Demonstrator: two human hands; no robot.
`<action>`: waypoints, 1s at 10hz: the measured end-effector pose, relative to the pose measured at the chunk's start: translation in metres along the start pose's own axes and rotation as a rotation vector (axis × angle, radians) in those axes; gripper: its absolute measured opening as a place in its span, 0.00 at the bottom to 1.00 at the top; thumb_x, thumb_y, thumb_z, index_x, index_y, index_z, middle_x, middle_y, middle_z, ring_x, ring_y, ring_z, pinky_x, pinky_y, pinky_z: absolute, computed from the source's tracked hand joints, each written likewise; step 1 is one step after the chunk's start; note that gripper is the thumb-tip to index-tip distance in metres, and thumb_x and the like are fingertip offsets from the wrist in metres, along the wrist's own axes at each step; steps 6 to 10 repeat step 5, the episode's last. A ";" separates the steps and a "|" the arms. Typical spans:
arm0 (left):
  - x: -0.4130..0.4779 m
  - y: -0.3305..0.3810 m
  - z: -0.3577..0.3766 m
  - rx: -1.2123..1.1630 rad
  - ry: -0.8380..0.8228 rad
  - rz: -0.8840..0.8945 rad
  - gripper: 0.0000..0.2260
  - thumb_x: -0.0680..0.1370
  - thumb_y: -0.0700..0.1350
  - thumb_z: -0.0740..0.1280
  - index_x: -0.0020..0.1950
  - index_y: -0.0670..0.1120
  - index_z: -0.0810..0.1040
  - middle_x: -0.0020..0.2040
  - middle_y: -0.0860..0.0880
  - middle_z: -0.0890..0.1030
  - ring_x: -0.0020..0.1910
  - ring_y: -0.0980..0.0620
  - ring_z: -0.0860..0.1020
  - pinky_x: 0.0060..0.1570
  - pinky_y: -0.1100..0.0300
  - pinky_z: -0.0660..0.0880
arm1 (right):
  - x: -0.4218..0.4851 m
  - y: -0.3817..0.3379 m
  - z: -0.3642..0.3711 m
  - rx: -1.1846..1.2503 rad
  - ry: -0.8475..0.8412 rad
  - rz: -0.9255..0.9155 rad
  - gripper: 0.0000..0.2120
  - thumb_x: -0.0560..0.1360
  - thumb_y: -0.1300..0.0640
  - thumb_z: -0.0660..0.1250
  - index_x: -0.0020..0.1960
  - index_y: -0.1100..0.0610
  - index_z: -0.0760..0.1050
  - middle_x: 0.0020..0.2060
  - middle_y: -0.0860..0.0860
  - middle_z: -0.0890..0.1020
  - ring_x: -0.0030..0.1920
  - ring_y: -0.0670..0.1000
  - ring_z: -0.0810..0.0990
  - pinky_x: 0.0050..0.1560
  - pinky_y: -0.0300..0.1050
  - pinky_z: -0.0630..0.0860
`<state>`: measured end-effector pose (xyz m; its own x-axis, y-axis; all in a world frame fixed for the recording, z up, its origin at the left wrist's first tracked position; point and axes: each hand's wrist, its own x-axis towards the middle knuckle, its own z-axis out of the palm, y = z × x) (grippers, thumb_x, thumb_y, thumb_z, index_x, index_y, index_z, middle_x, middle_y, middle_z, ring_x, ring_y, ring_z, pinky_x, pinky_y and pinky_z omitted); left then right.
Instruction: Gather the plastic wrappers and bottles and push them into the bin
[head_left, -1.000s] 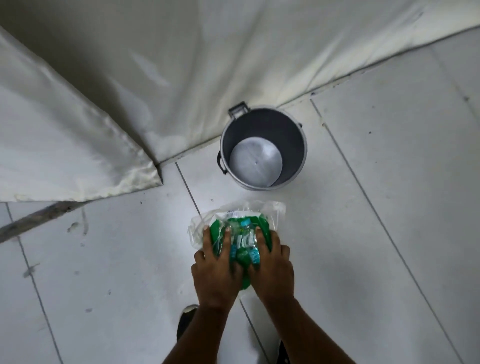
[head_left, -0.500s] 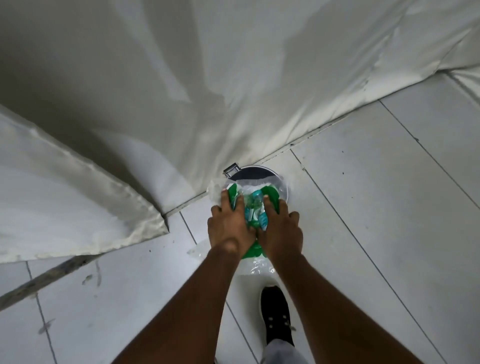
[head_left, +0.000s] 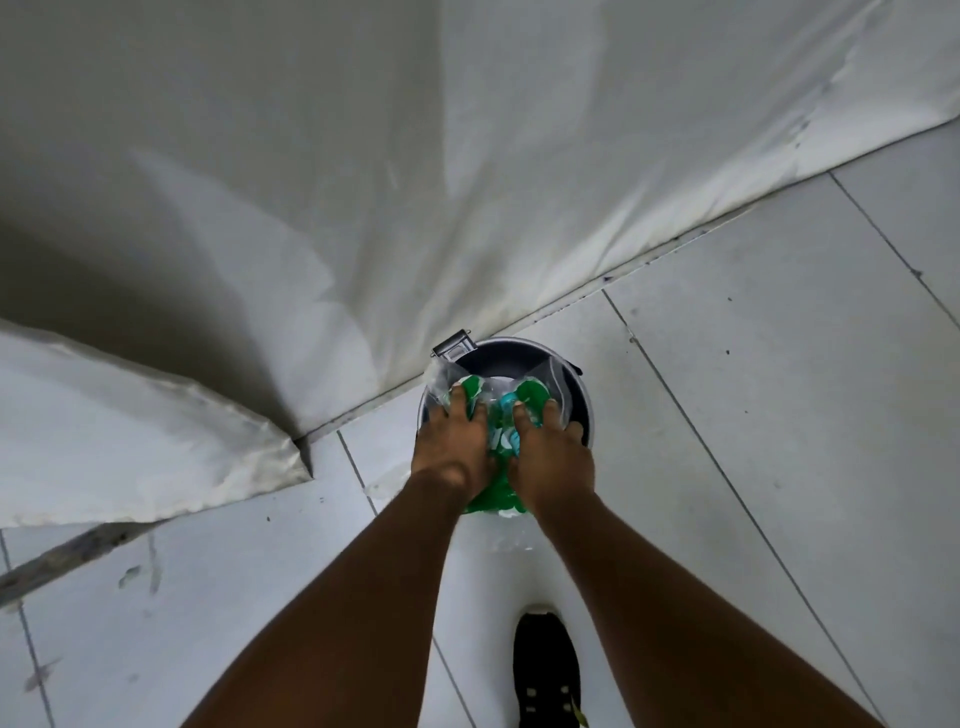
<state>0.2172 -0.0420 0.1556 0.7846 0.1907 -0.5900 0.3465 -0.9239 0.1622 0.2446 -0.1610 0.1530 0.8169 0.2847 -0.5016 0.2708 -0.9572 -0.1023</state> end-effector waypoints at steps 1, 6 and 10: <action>0.014 0.005 0.004 0.008 0.011 0.021 0.35 0.76 0.57 0.66 0.78 0.49 0.56 0.80 0.43 0.50 0.73 0.35 0.57 0.69 0.43 0.65 | 0.017 0.000 0.002 -0.053 -0.029 -0.015 0.32 0.78 0.48 0.63 0.77 0.50 0.54 0.74 0.59 0.61 0.64 0.61 0.69 0.57 0.54 0.76; 0.015 0.007 -0.016 0.223 0.062 0.022 0.34 0.74 0.64 0.60 0.76 0.54 0.55 0.75 0.43 0.62 0.67 0.36 0.66 0.60 0.39 0.67 | 0.028 0.010 -0.007 0.016 -0.186 -0.042 0.42 0.72 0.43 0.67 0.78 0.51 0.50 0.77 0.58 0.55 0.75 0.65 0.55 0.71 0.66 0.60; 0.015 0.007 -0.016 0.223 0.062 0.022 0.34 0.74 0.64 0.60 0.76 0.54 0.55 0.75 0.43 0.62 0.67 0.36 0.66 0.60 0.39 0.67 | 0.028 0.010 -0.007 0.016 -0.186 -0.042 0.42 0.72 0.43 0.67 0.78 0.51 0.50 0.77 0.58 0.55 0.75 0.65 0.55 0.71 0.66 0.60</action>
